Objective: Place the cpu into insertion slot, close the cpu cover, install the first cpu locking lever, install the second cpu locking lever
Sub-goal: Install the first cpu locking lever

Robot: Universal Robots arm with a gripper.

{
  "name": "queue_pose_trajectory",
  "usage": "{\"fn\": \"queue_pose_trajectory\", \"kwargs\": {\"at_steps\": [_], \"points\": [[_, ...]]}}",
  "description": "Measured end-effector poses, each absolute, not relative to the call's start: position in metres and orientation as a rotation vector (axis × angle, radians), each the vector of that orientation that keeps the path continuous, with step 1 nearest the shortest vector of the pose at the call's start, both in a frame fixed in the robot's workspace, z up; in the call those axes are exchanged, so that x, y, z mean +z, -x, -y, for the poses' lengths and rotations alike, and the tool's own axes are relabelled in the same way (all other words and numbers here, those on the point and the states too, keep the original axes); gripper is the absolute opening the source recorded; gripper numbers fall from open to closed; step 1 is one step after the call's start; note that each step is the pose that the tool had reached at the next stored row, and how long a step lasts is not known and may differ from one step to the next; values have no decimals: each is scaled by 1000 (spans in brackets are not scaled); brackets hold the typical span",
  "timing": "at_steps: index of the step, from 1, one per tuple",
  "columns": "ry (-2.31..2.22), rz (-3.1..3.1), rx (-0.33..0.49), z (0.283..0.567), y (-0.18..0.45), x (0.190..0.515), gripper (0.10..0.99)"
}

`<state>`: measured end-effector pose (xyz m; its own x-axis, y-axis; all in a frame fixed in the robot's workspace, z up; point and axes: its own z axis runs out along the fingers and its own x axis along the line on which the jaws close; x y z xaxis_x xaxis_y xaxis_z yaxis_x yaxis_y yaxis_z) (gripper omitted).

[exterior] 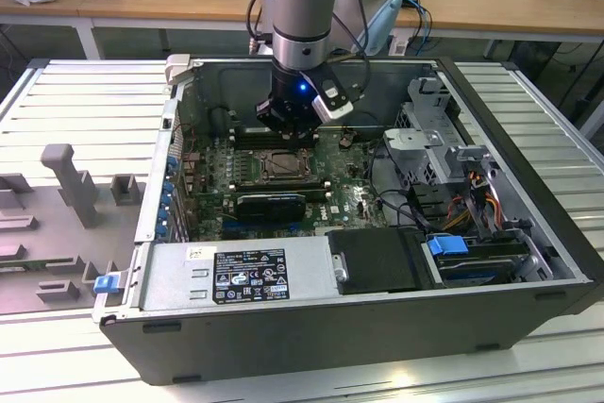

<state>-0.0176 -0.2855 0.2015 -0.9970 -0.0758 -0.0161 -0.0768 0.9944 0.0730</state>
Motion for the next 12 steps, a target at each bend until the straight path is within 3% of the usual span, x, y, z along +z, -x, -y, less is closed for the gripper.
{"fn": "queue_pose_trajectory", "kwargs": {"at_steps": [12], "points": [[120, -3123, 126, 286, 18, 218, 106]]}}
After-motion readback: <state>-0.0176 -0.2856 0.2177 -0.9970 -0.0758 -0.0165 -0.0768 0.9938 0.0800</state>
